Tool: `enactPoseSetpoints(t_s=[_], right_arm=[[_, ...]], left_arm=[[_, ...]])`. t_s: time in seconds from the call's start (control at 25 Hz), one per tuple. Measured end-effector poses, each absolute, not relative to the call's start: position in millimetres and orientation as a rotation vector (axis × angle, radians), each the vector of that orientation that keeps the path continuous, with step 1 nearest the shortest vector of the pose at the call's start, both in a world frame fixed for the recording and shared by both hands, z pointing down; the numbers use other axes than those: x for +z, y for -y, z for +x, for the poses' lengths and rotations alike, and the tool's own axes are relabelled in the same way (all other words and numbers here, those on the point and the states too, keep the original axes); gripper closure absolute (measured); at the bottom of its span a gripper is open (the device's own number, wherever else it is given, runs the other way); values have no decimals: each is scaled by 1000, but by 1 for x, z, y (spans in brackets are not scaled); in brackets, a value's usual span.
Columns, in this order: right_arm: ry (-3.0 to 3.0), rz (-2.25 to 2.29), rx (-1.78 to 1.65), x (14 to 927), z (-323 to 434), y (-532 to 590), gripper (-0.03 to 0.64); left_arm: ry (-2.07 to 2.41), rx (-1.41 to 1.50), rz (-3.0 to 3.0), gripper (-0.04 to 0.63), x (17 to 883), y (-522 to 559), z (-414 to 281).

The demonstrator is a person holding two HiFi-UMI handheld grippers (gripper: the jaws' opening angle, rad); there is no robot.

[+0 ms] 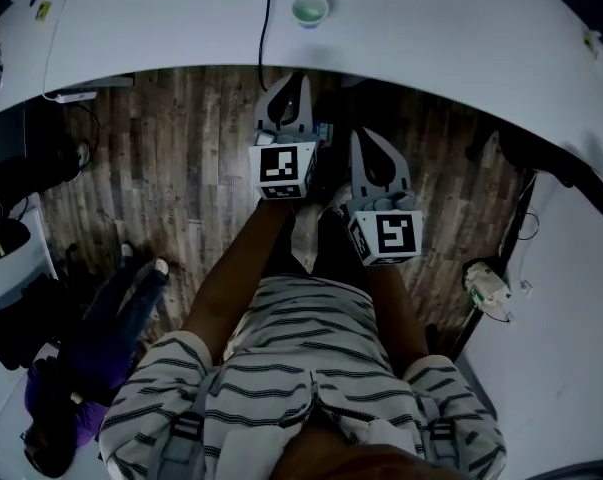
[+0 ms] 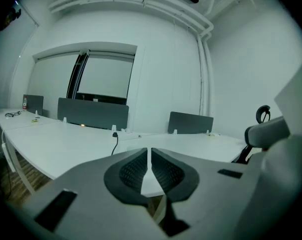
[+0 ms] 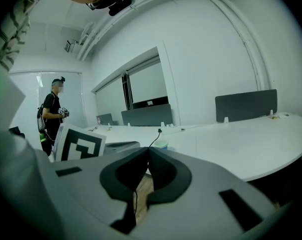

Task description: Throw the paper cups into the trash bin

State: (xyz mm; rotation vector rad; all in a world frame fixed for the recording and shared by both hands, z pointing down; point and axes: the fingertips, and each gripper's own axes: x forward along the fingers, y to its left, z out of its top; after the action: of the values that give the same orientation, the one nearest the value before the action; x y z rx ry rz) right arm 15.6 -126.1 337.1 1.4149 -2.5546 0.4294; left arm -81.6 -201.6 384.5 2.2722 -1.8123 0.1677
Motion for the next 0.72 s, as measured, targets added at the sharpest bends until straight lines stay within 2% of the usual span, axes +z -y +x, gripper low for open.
enactPoseSetpoints(t_s=[0.36,0.4,0.48,0.72], right_arm=[[2556,1424,447,347,17,130,600],[2550,1429,451,349,18,130,600],[2540,1436,460,354,20,130,600],[2512,1458,480,364,26,133,600]], left_arm=[[1819,194,2262,567,414,226,-83],[1819,195,2263,558,417,229,-83],[1810,210,2272,498,426,235,-82],[1824,239,2278,430,438,265,-80]])
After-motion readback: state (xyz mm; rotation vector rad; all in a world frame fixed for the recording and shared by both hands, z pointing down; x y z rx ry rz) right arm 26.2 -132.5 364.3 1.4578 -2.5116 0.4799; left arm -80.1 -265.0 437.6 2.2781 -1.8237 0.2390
